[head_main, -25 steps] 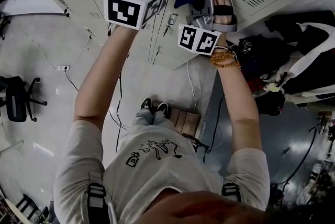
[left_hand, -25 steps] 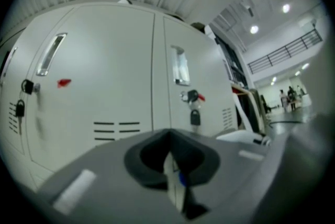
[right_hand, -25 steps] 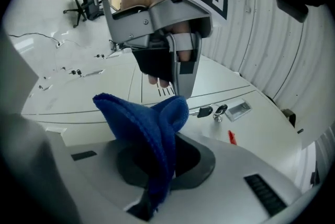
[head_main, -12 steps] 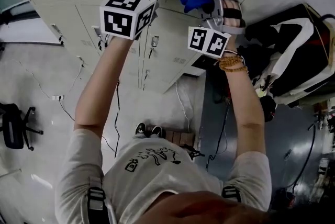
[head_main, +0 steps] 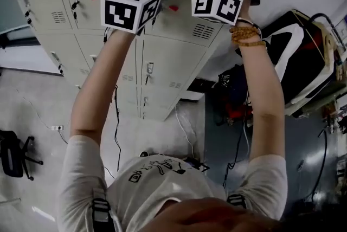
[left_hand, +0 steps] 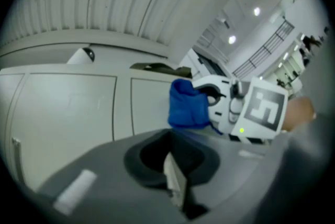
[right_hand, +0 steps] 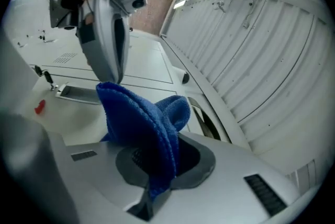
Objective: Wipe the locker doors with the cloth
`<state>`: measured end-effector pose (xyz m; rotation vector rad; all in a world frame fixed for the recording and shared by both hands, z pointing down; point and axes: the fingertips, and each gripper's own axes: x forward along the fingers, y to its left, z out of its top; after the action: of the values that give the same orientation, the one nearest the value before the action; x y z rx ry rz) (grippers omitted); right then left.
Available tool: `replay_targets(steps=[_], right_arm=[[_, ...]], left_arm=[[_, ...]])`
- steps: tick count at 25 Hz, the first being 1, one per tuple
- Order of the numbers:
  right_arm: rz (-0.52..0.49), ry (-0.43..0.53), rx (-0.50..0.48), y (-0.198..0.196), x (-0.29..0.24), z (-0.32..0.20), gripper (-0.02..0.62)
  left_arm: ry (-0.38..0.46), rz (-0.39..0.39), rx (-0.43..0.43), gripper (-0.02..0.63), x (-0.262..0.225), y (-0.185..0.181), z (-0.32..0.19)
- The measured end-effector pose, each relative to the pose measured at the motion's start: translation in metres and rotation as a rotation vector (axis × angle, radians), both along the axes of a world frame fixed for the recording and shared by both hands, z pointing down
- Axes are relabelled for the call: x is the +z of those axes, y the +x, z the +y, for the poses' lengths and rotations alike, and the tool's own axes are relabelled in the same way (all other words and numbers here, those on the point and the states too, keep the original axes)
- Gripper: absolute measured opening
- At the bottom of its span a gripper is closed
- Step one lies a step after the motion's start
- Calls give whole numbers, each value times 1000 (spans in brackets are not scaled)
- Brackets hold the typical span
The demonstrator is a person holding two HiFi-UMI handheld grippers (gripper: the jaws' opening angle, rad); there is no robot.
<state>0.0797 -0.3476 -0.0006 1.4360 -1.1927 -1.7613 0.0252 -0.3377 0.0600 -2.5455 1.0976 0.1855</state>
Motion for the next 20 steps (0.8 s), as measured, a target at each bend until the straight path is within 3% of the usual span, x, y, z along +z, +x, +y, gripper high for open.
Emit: replay_targets(steps=[6,11,16,20], right_arm=[[-47,55,5,12,-50,3,29],[-99,78,15,38,-57,8,29],[-129,66,26,56,-10,15,29],[-91,69,36,61,55,14,29]], left_arm=[[80,-13,18,2,-46,15,6],[85,-14,46,2,-49,34,4],[28,-17,77,2,-16,43,-2],[3,-7,110,2,10,46,3]])
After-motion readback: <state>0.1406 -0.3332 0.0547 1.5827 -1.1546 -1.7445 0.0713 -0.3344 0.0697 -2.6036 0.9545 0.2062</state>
